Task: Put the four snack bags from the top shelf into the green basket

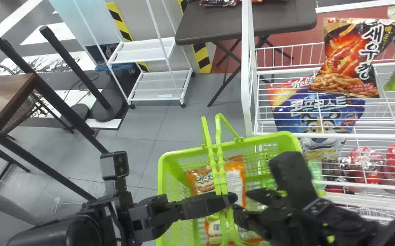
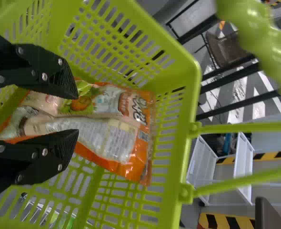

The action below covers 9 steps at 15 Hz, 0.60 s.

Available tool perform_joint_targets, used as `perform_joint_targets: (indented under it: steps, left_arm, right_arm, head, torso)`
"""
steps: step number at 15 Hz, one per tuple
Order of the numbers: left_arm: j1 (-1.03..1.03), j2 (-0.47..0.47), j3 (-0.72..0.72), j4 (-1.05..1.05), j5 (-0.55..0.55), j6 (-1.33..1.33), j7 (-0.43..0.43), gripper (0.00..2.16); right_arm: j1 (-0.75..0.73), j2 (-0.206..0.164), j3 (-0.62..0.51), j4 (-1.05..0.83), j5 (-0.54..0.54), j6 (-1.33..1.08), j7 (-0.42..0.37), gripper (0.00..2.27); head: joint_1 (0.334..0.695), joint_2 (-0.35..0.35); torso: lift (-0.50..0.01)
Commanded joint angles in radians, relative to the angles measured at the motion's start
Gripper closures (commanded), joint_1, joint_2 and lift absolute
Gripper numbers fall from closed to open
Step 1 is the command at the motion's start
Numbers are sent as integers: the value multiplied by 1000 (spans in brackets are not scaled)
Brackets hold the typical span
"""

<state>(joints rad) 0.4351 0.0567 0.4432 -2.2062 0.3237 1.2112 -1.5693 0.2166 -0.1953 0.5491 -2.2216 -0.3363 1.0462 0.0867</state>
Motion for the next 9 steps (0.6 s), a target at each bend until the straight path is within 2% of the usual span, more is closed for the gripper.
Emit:
perform_joint_targets:
  steps: [1, 3, 5, 9]
  left_arm:
    - [-4, 0, 0, 0, 0, 0, -11, 2148]
    - [-4, 0, 0, 0, 0, 0, -11, 2148]
    - [-6, 2, -3, 0, 0, 0, -11, 2148]
    - [-3, 3, 2, 13, 0, -3, -11, 2148]
  right_arm:
    - [70, -3, -205, -110, -40, 2, 25, 56]
    - [63, 0, -386, -133, -50, -7, 31, 70]
    - [-17, 2, -480, -36, -27, -90, 31, 73]
    - [-230, 4, -486, 367, 29, -455, 31, 83]
  head:
    - [695, 350]
    - [695, 343]
    - [695, 223]
    - [695, 12]
  torso:
    - [-3]
    - [-3]
    - [-3]
    - [-3]
